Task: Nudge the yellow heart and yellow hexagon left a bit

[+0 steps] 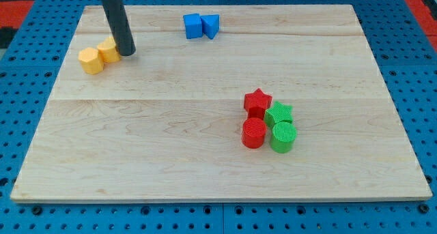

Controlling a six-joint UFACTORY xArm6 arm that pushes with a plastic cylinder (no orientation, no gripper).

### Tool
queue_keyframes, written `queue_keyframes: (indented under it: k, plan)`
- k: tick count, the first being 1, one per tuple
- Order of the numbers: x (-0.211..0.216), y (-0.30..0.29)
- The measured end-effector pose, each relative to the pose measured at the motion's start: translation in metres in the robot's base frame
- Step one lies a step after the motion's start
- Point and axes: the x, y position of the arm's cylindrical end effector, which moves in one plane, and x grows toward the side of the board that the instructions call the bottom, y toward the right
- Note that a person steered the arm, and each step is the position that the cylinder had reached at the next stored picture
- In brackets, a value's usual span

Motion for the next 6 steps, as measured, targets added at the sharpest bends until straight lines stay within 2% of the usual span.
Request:
queue_keyframes:
  k: [3,6]
  plan:
    - [-0.02,0.019]
    - [-0.027,-0.044]
